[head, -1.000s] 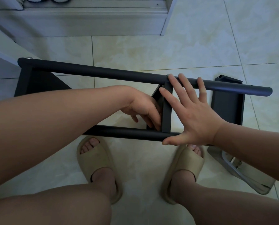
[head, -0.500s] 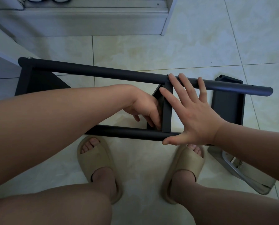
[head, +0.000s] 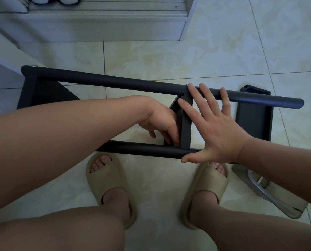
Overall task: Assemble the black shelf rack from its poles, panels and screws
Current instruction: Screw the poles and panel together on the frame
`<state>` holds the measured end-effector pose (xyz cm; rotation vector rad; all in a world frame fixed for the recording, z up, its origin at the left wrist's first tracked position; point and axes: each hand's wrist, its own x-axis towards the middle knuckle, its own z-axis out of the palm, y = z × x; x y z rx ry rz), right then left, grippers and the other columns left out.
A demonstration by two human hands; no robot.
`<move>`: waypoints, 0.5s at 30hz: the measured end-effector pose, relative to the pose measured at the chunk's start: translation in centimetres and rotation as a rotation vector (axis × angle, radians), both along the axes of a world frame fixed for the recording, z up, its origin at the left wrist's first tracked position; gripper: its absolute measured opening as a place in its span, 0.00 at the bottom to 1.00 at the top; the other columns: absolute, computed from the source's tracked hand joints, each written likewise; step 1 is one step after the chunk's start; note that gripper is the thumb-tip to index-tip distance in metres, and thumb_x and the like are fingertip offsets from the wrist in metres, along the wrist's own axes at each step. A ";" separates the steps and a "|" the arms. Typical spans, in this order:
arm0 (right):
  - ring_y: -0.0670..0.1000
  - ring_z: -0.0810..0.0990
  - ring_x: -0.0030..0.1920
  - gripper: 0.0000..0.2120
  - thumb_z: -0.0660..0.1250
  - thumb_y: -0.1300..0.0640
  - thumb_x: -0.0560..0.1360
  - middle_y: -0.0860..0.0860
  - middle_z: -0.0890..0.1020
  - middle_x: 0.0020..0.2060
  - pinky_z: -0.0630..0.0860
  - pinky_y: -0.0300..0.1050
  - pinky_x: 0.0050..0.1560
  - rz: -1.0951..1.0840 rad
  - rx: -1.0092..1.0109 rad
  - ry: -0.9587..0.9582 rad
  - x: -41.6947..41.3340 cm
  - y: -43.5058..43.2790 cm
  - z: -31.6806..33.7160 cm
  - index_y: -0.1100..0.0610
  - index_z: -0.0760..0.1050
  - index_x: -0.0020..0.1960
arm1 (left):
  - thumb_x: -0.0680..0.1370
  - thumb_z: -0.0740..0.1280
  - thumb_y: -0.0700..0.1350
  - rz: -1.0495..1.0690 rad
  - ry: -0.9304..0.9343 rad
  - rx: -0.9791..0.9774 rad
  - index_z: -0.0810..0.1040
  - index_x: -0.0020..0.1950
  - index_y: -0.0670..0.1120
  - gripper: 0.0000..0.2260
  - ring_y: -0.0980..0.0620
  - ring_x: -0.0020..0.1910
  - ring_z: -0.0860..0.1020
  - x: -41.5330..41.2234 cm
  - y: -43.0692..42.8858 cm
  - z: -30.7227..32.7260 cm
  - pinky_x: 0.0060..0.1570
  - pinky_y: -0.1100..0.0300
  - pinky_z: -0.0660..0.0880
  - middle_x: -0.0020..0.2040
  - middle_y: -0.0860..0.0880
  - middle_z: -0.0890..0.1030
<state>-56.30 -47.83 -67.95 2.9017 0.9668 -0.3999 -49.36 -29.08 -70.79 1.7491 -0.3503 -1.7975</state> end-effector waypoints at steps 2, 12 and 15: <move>0.64 0.42 0.81 0.62 0.52 0.15 0.64 0.61 0.46 0.82 0.43 0.77 0.74 0.000 -0.004 0.001 0.0 0.0 0.0 0.56 0.49 0.83 | 0.77 0.71 0.42 0.009 0.006 -0.002 0.78 0.57 0.55 0.11 0.60 0.60 0.76 0.1 0.0 0.0 0.72 0.39 0.63 0.62 0.54 0.82; 0.65 0.44 0.81 0.62 0.53 0.15 0.63 0.61 0.47 0.82 0.43 0.77 0.74 -0.007 0.004 -0.001 0.0 0.0 0.1 0.56 0.51 0.83 | 0.77 0.71 0.46 -0.001 0.028 -0.005 0.78 0.65 0.52 0.16 0.56 0.63 0.78 -0.1 0.3 -0.5 0.73 0.37 0.61 0.59 0.55 0.84; 0.65 0.44 0.81 0.62 0.53 0.16 0.64 0.61 0.47 0.82 0.43 0.77 0.74 -0.008 0.009 -0.001 0.0 0.1 0.2 0.57 0.51 0.83 | 0.78 0.71 0.45 0.001 0.034 -0.007 0.79 0.62 0.53 0.14 0.56 0.62 0.79 -0.2 0.3 -0.6 0.72 0.37 0.62 0.59 0.55 0.84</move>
